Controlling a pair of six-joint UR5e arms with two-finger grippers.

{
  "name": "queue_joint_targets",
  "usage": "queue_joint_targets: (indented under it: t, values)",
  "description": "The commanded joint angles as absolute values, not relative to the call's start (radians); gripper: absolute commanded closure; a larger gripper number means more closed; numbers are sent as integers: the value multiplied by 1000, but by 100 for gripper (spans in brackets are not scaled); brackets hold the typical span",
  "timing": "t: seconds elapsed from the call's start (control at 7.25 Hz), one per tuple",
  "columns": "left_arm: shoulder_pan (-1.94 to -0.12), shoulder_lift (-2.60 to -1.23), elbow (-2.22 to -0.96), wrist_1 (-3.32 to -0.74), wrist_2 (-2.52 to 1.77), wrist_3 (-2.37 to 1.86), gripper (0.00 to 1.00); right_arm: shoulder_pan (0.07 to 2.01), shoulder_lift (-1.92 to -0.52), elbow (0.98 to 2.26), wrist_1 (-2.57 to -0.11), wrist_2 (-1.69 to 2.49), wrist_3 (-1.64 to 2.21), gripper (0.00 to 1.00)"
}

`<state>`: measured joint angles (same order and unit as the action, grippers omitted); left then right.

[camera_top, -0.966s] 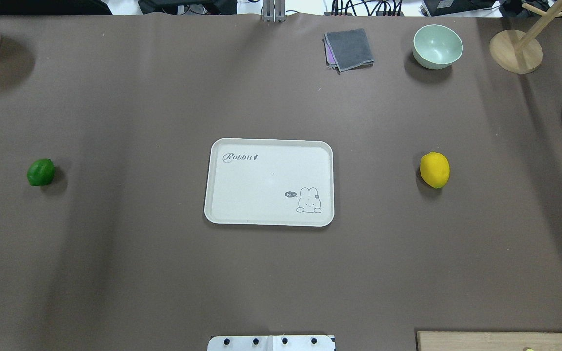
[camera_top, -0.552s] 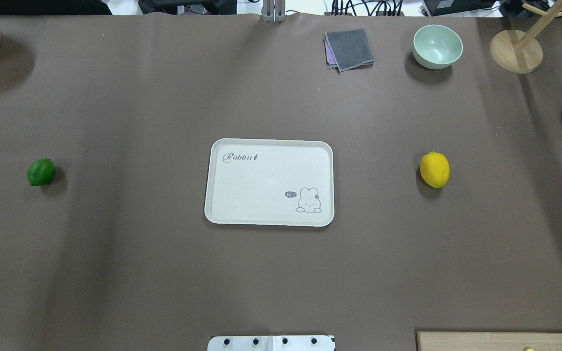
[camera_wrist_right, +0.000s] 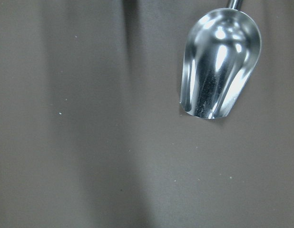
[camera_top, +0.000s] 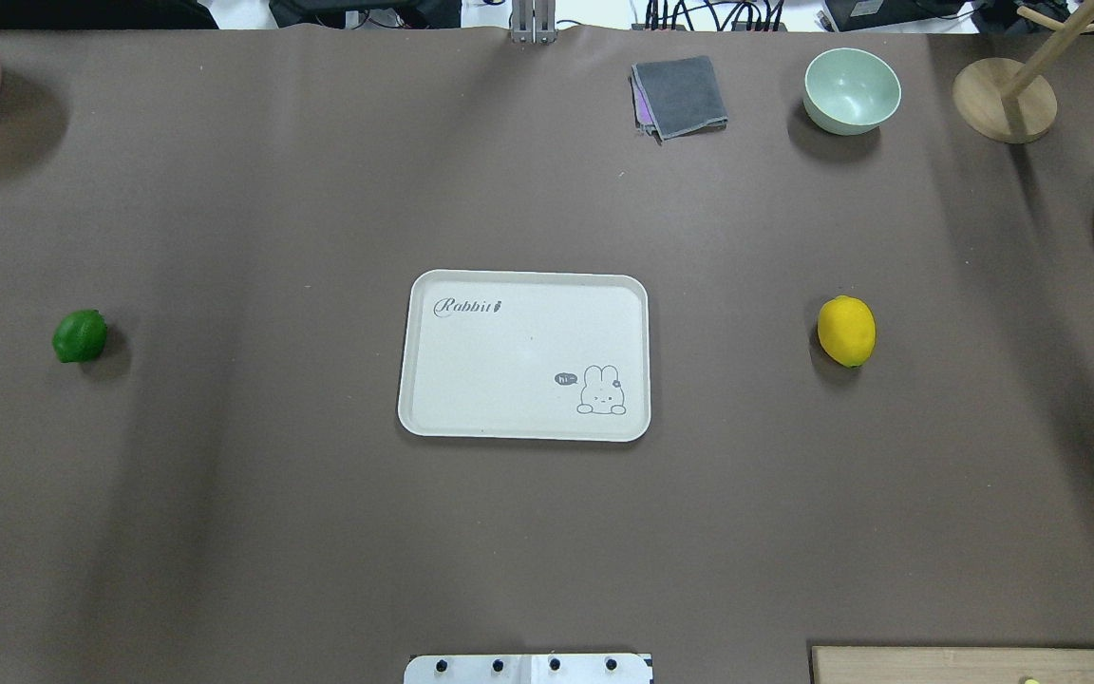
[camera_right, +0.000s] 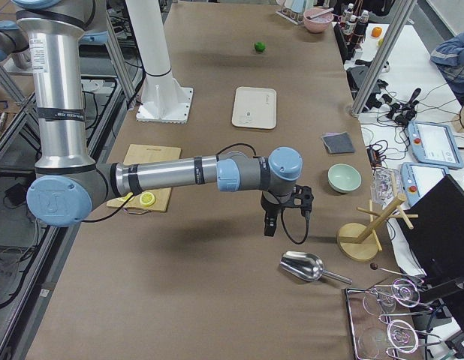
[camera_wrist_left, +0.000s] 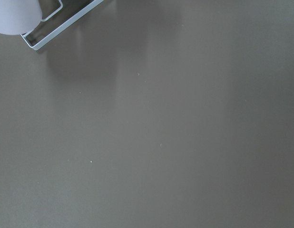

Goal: Place all lemons on tray

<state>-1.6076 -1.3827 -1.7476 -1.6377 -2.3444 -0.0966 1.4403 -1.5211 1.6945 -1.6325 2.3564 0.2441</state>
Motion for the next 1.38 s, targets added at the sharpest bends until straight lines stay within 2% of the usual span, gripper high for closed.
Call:
queue_joint_targets:
  t: [0.0, 0.14, 0.41, 0.69, 1.24]
  values:
    - [-1594, -1425, -1714, -1635, -2347, -101, 2, 1347, -1459, 1709, -1635, 2356, 360, 0]
    - [-1542, -1465, -1713, -1637, -2347, -171, 2, 1309, -1457, 1719, -1625, 2356, 432, 0]
    - [-1336, -1589, -1703, -1628, -2330, -387, 2, 1211, -1366, 1710, -1626, 2355, 489, 0]
    - [-1223, -1644, -1687, -1628, -2309, -442, 2, 1113, -1287, 1701, -1628, 2352, 590, 0]
    - [-1157, -1695, -1686, -1628, -2318, -443, 2, 1003, -1209, 1636, -1624, 2353, 594, 1]
